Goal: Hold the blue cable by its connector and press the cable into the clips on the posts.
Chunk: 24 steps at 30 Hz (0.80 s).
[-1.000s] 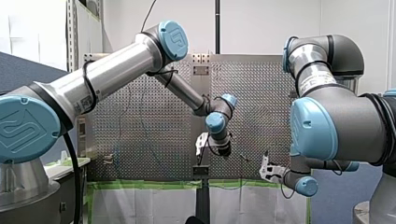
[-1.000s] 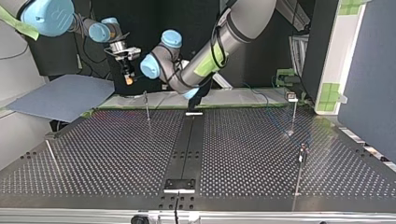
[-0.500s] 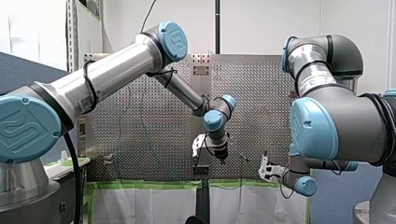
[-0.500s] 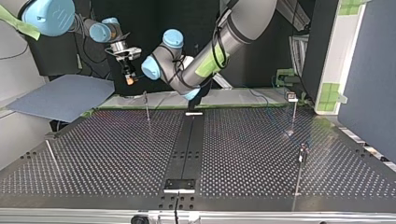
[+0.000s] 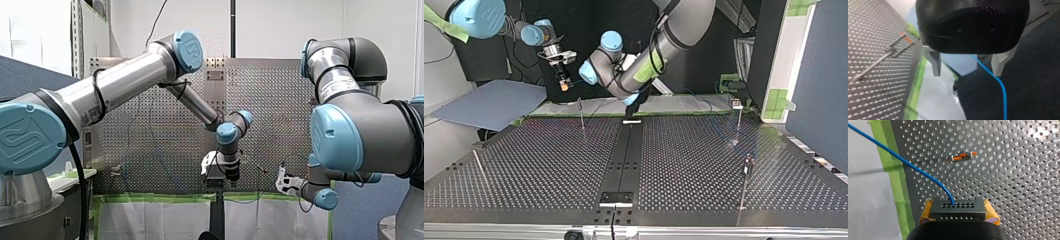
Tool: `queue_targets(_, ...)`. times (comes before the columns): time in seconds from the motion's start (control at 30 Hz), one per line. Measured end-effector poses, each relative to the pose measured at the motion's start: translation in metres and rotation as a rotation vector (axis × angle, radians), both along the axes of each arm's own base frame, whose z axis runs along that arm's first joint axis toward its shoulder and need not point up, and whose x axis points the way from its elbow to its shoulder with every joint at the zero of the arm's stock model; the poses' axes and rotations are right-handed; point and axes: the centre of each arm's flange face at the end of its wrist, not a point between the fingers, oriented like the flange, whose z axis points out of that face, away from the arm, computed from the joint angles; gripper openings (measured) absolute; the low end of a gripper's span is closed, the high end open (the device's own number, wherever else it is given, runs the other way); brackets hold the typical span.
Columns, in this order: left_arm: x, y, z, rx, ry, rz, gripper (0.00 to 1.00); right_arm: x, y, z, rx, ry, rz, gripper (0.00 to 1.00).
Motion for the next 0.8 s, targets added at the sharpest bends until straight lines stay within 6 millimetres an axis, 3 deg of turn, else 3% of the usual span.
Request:
queue_targets(0.37, 0.003, -0.007, -0.033, 0.047, 0.090, -0.018, 0.99, 0.001, 0.000, 0.000, 0.001, 0.000, 0.003, 0.00)
queue_targets(0.8, 0.015, -0.004, -0.021, 0.073, 0.156, -0.008, 0.99, 0.006, -0.001, 0.001, -0.004, 0.000, 0.011, 0.00)
